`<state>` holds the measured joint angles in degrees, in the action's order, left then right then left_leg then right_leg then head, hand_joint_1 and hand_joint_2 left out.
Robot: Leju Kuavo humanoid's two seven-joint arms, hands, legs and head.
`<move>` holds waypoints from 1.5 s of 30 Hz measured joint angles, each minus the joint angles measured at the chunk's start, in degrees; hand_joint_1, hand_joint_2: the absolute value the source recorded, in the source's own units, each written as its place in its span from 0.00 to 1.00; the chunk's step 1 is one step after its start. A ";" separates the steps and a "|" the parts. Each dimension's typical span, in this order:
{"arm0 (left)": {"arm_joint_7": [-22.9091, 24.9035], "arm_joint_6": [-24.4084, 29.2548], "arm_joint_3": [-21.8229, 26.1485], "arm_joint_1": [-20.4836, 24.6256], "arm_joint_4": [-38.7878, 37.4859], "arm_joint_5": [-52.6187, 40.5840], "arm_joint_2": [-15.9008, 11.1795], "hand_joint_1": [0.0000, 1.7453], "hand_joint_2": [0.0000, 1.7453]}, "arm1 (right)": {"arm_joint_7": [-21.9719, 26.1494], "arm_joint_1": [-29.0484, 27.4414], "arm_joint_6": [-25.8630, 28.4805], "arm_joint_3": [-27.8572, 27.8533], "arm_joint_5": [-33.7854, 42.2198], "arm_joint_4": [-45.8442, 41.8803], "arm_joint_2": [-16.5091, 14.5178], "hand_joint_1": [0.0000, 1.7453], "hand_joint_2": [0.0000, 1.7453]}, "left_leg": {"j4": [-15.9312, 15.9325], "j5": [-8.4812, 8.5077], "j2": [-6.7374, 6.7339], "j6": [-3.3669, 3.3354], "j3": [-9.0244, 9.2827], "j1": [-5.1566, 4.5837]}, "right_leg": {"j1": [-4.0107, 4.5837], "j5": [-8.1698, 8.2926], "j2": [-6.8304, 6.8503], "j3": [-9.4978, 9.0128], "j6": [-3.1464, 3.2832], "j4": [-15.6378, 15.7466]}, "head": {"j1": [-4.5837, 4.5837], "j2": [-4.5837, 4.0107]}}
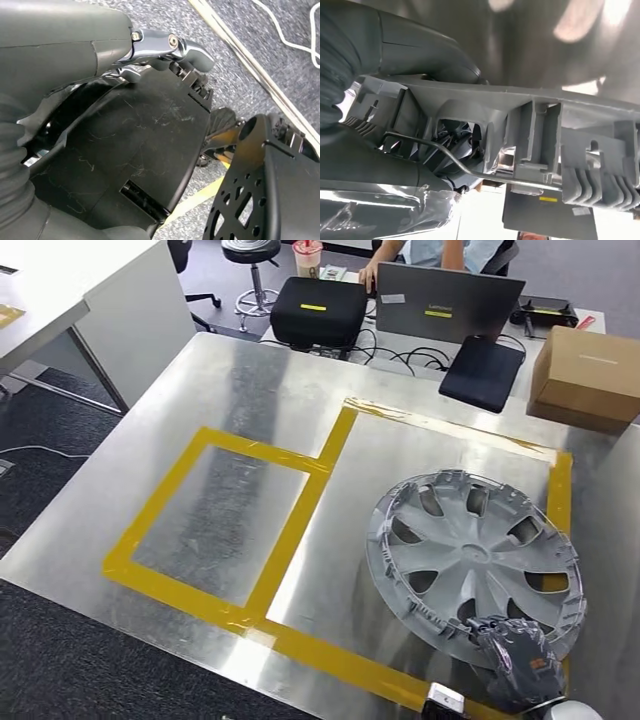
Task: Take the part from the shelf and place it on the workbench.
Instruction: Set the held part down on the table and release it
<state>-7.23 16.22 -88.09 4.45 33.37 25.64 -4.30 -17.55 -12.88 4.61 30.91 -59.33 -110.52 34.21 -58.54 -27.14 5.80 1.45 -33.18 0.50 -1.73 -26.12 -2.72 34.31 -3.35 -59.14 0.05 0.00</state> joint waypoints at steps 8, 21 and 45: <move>0.25 0.42 0.15 0.33 -0.19 0.58 0.02 0.00 1.00 | -6.47 -2.06 2.53 -1.61 5.33 0.30 0.00 1.00 1.00 | -9.69 -1.15 -5.16 0.30 -4.11 -0.32 | 0.30 -1.09 3.31 -2.16 1.53 0.48 | 0.28 0.00; 1.09 0.96 0.62 -0.28 -0.17 1.96 0.02 0.00 1.00 | -5.12 -4.43 5.86 -3.59 5.22 1.26 0.00 1.00 1.00 | 1.37 1.02 -5.12 -0.91 0.84 -0.28 | 1.13 -0.41 3.63 -2.55 0.81 1.72 | 0.17 0.00; -1.01 -0.40 1.02 -0.31 -2.99 2.18 0.78 0.00 1.00 | 7.62 3.08 4.49 5.15 6.04 3.87 0.00 1.00 1.00 | 1.40 1.26 -5.55 -0.86 1.06 -0.15 | 1.22 -0.20 3.10 -2.41 0.30 1.55 | 0.20 0.00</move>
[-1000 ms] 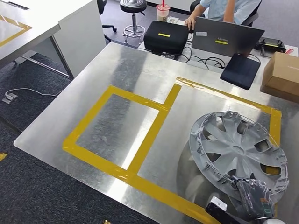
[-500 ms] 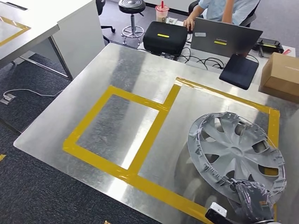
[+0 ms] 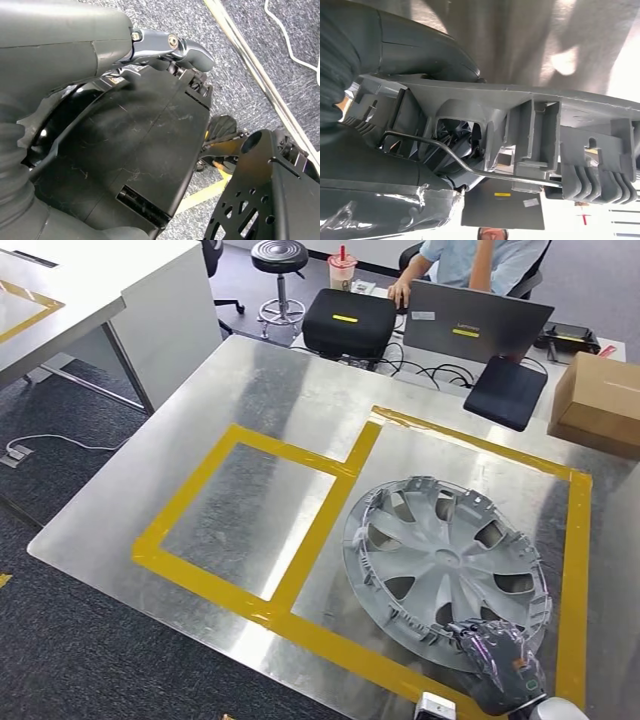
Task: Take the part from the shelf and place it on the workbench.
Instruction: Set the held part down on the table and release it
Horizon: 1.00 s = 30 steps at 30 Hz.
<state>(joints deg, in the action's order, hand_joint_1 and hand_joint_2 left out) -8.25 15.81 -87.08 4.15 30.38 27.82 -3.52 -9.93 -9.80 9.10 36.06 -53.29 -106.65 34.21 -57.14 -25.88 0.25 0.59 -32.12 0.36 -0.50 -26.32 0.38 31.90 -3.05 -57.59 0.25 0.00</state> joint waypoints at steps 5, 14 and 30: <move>-0.04 -0.01 0.00 0.05 -0.79 -0.06 0.29 0.00 1.00 | -1.85 0.63 -0.68 0.45 -0.39 0.36 0.01 1.00 1.00 | 0.00 0.03 0.00 -0.03 0.00 0.00 | 0.00 0.03 0.02 -0.02 -0.02 0.00 | -0.01 0.00; -0.17 0.77 0.04 0.00 -1.05 0.00 0.36 0.00 1.00 | -5.22 0.01 -0.35 -0.53 -0.54 0.50 0.50 1.00 1.00 | 0.00 0.09 0.03 -0.12 -0.01 -0.04 | -0.03 0.07 0.15 -0.06 -0.09 0.01 | -0.01 0.00; 0.24 1.97 0.09 -0.64 -1.09 -0.03 0.09 0.00 0.00 | -5.88 -2.16 -0.05 -1.80 -0.93 0.41 0.50 0.00 1.00 | -0.11 0.08 0.02 -1.08 -0.28 -0.72 | -0.69 0.46 0.18 -0.02 -0.94 0.28 | 0.03 0.00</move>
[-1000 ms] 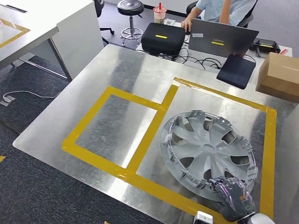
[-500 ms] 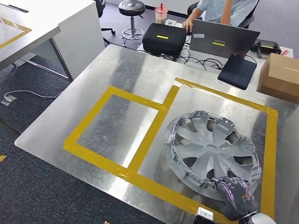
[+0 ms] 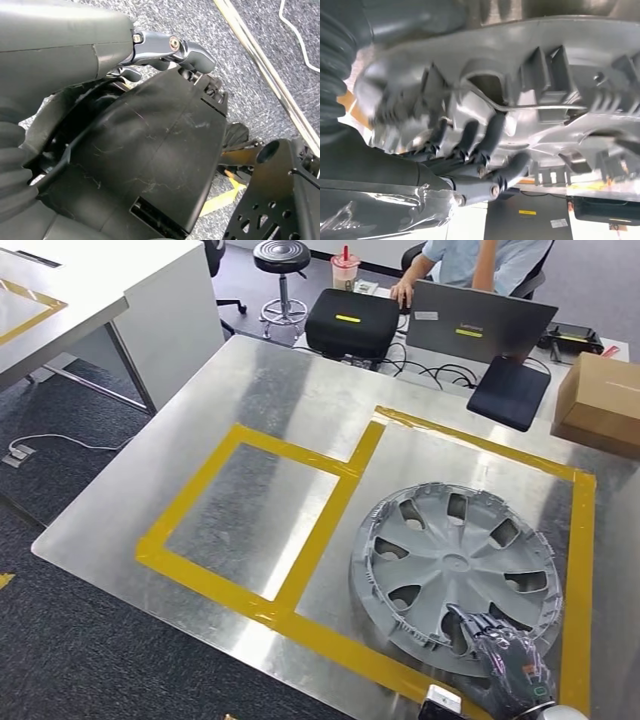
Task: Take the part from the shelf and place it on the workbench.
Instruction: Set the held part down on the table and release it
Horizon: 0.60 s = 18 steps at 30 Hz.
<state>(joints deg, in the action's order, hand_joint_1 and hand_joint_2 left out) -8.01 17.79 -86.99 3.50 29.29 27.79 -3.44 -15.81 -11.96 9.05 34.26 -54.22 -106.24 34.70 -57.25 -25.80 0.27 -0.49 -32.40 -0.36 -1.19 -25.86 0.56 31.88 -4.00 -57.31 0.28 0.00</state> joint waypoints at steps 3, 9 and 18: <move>0.30 0.44 0.00 -0.01 0.00 -0.06 -0.03 0.00 0.00 | 0.27 -0.17 1.09 -0.09 0.27 -0.49 -0.05 0.00 0.25 | 1.12 1.16 -0.13 -0.86 0.20 0.33 | -0.09 -1.90 -0.16 1.02 -0.54 -1.96 | -0.07 0.00; 0.82 1.92 0.00 -0.13 0.03 -0.18 -0.08 0.00 0.00 | 3.45 -1.08 6.16 -0.34 5.30 -2.41 -2.62 0.00 0.00 | 1.41 2.07 -0.15 -0.74 -0.61 0.53 | -0.26 -7.86 -0.34 4.76 -1.03 -14.41 | -0.13 0.00; 0.97 3.85 0.16 -0.27 0.61 -0.72 -0.50 0.00 0.00 | 17.31 -2.96 16.43 0.20 21.99 -3.59 -9.40 0.00 0.00 | -0.85 1.59 0.42 2.47 -2.88 0.66 | -0.67 -2.26 -1.03 -1.15 1.45 -1.33 | 0.20 0.00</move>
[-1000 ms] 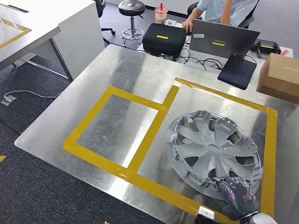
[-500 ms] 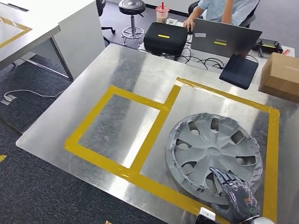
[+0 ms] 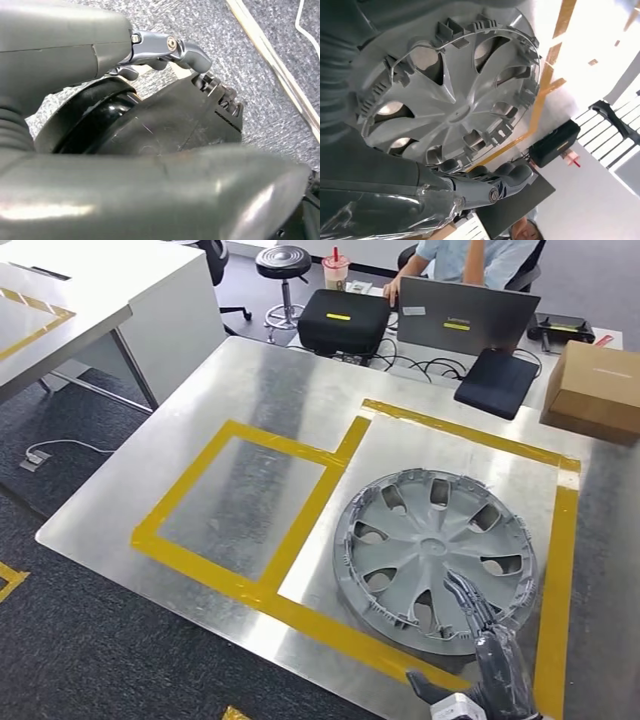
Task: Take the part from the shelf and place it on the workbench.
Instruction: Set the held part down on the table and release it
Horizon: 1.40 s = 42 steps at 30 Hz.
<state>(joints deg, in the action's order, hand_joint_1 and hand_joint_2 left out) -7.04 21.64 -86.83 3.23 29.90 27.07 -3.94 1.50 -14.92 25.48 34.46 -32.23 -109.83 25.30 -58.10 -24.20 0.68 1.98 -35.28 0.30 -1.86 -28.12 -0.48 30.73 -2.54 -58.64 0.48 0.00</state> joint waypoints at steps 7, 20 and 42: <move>0.20 1.48 0.32 -0.13 1.40 0.90 -0.57 0.00 0.00 | 6.72 -5.48 12.40 0.78 19.26 0.49 -0.71 0.00 0.00 | -12.56 -7.64 -0.41 0.22 -0.58 0.06 | 0.64 3.39 1.81 4.42 1.20 -0.06 | 0.24 0.00; -12.82 6.99 4.03 -2.52 9.04 5.38 -3.73 0.00 0.00 | 12.45 -10.35 13.56 -3.39 38.84 4.84 -1.38 0.00 0.00 | 3.02 -1.19 -0.12 -3.37 4.20 -1.21 | 1.23 -6.40 0.64 8.70 -1.04 -15.07 | 0.25 0.00; -8.10 -22.90 66.00 -5.37 37.21 -18.35 -0.21 0.00 0.00 | 15.13 -1.65 5.19 -2.58 34.45 15.21 -3.76 0.00 0.00 | 3.12 -4.08 -4.71 0.82 8.99 0.15 | 1.43 5.21 6.25 4.01 0.49 1.32 | 0.86 0.00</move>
<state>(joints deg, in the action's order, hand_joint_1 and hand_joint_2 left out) -15.14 -1.27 -20.83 -2.14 67.11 8.72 -4.15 16.63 -16.57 30.67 31.88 2.22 -94.62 21.54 -54.97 -28.29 -4.03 2.80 -26.28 0.44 -0.43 -22.91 5.77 34.74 -2.05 -57.32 1.34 0.00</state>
